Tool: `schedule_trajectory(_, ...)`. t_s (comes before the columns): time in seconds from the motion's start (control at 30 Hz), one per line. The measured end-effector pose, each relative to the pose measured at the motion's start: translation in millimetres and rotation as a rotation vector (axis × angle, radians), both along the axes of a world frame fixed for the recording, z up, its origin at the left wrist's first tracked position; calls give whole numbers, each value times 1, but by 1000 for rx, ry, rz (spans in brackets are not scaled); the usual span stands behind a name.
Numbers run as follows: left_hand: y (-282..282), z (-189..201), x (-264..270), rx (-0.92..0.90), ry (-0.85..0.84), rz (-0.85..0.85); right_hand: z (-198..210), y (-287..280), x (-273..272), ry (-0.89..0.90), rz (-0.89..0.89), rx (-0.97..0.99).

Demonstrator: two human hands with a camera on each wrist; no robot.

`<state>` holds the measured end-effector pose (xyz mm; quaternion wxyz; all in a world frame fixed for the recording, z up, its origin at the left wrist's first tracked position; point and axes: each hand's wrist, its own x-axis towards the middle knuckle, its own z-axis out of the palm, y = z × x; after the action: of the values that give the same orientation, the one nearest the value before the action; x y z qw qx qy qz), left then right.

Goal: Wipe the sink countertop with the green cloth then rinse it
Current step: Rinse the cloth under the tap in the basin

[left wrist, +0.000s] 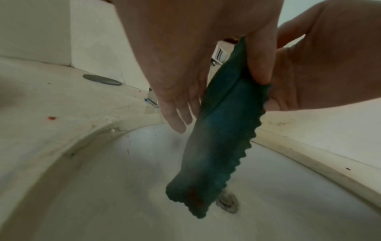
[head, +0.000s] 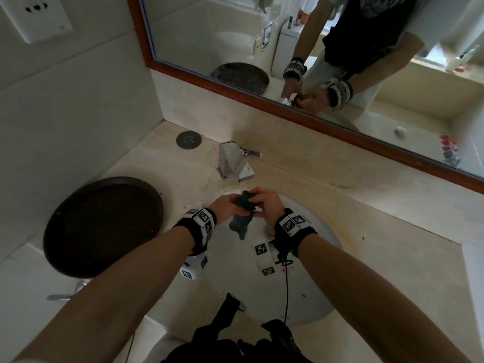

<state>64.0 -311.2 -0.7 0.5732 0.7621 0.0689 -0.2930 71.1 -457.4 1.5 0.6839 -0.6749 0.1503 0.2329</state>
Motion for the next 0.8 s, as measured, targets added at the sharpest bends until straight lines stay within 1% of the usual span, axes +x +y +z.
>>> schedule_trajectory(0.13, -1, -17, 12, 43, -31, 21, 2, -3, 6, 33, 21, -15)
schedule_trajectory(0.2, -2, -18, 18, 55, -25, 38, 5, -10, 14, 52, 8, -40)
schedule_trajectory(0.3, -1, -19, 23, 122, -15, 51, 3, -21, 31, 47, -74, -85)
schedule_trajectory(0.37, 1, -21, 24, 141, 1, 51, 5, -25, 42, 31, -142, -90)
schedule_trajectory(0.43, 3, -26, 27, 140, 4, 55, 11, -26, 54, 3, -174, -88)
schedule_trajectory(0.63, 3, -31, 35, 141, -28, 116, 25, -15, 86, -56, -163, -87)
schedule_trajectory(0.8, 7, -34, 38, 134, -30, 133, 22, -1, 96, -59, -151, -107)
